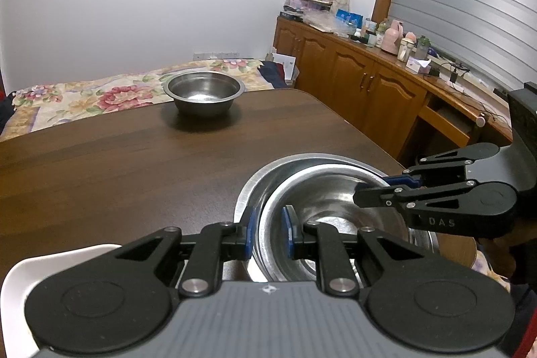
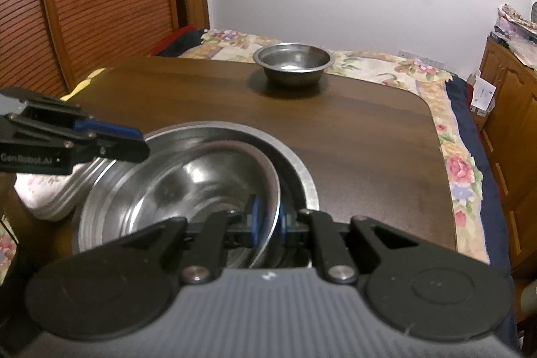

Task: Organize plates and bowls

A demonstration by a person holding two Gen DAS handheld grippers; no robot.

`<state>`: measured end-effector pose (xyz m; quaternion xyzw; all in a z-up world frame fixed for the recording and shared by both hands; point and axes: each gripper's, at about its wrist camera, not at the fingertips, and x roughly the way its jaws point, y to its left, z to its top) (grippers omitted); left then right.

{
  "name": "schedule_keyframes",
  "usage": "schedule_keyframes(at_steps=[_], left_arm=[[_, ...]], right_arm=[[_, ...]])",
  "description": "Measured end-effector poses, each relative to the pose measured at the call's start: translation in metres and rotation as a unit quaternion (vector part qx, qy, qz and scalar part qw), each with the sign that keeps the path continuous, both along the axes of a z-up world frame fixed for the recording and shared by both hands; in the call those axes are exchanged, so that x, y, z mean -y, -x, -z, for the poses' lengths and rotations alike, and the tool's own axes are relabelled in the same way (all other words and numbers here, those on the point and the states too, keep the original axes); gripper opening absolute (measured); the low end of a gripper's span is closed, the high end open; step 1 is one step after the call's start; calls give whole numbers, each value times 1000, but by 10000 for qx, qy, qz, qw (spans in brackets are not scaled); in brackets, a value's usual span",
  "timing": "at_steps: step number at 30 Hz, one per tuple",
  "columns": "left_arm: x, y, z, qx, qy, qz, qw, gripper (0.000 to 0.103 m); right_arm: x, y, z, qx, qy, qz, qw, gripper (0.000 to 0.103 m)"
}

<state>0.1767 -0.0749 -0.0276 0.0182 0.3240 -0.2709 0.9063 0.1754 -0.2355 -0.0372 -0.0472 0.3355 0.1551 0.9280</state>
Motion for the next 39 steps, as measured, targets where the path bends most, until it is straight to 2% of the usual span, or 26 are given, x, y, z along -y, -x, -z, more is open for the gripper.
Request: schedule_keyframes(at_steps=[12, 25, 33, 39], left_arm=[[-1, 2, -7, 141, 17, -62, 9999, 19], [-3, 5, -25, 398, -99, -147, 9990, 21], [-6, 9, -42, 593, -128, -229, 9979, 27], [-7, 8, -57, 745, -156, -279, 9967, 35]], right_arm=[[6, 6, -8, 259, -169, 119, 9994, 13], [11, 11, -33, 700, -337, 199, 9968, 13], [17, 18, -52, 916, -378, 286, 9947, 13], [24, 17, -67, 1050, -431, 360, 9929, 13]])
